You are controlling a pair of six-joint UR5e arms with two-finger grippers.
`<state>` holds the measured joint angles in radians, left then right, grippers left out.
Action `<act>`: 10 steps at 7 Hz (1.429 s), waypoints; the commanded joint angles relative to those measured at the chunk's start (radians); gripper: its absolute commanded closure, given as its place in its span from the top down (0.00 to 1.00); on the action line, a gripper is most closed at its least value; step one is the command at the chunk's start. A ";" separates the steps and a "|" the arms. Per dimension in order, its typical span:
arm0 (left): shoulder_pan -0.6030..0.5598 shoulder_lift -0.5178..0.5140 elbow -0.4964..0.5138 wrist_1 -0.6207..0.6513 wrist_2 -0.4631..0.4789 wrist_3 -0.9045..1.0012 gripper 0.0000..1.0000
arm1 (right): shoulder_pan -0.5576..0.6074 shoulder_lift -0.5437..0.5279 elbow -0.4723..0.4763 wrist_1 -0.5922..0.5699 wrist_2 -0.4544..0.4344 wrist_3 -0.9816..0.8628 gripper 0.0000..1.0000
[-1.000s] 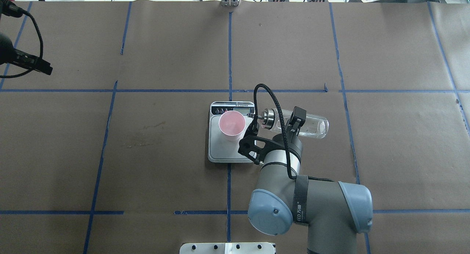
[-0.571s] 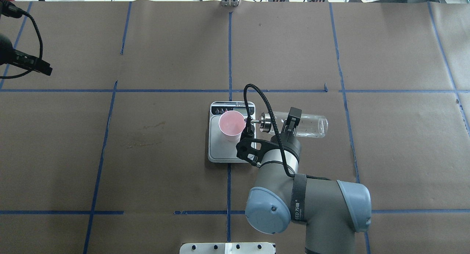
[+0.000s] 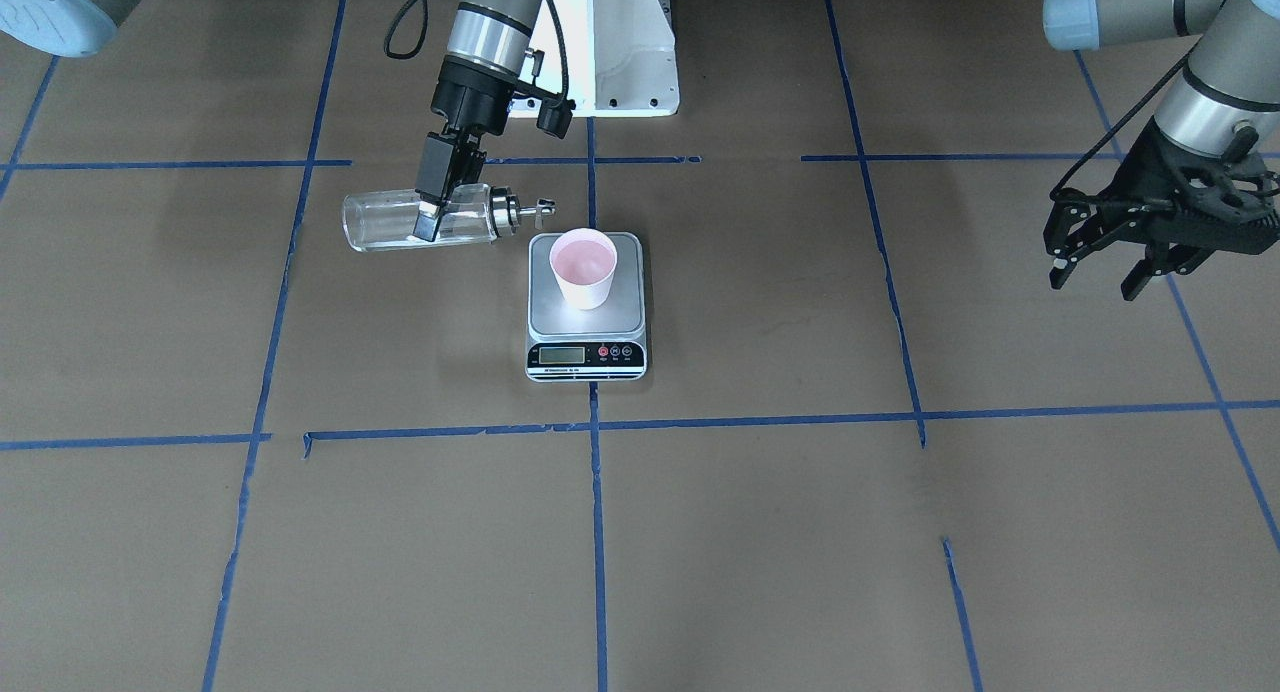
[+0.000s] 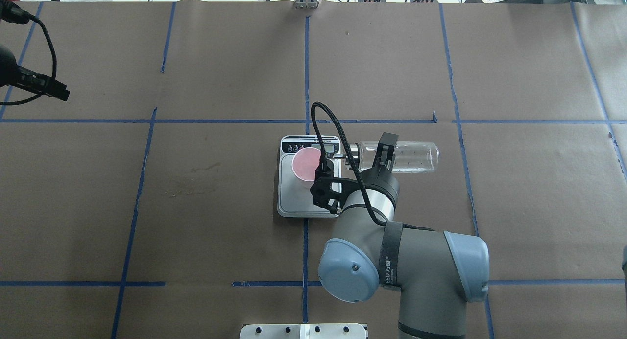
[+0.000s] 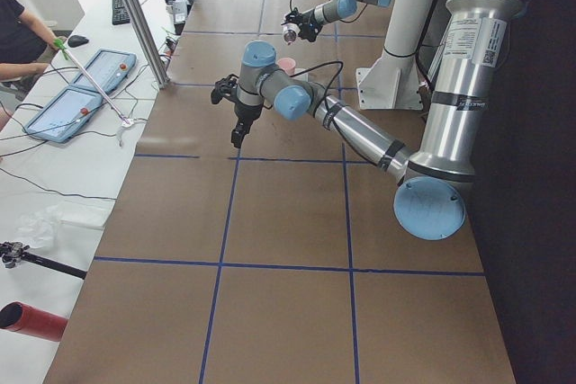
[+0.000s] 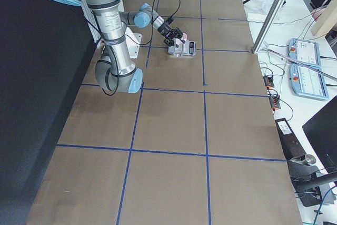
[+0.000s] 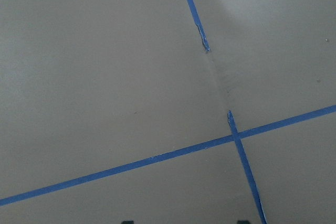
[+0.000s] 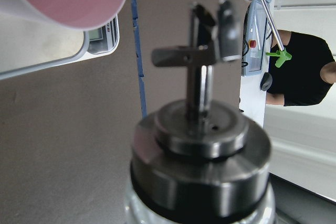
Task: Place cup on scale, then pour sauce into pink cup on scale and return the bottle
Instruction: 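Tilt the bottle spout over the pink cup with the right gripper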
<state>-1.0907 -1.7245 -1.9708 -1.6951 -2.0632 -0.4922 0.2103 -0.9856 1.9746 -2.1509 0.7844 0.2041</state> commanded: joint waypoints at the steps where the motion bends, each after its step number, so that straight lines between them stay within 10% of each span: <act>1: 0.000 0.000 -0.002 0.000 -0.002 -0.002 0.72 | 0.001 0.011 -0.002 -0.038 -0.001 -0.070 0.00; 10: -0.002 0.002 -0.006 0.000 -0.006 -0.003 0.73 | 0.021 0.068 -0.040 -0.112 -0.042 -0.218 0.00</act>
<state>-1.0917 -1.7227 -1.9747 -1.6951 -2.0682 -0.4943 0.2283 -0.9175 1.9350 -2.2596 0.7464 0.0125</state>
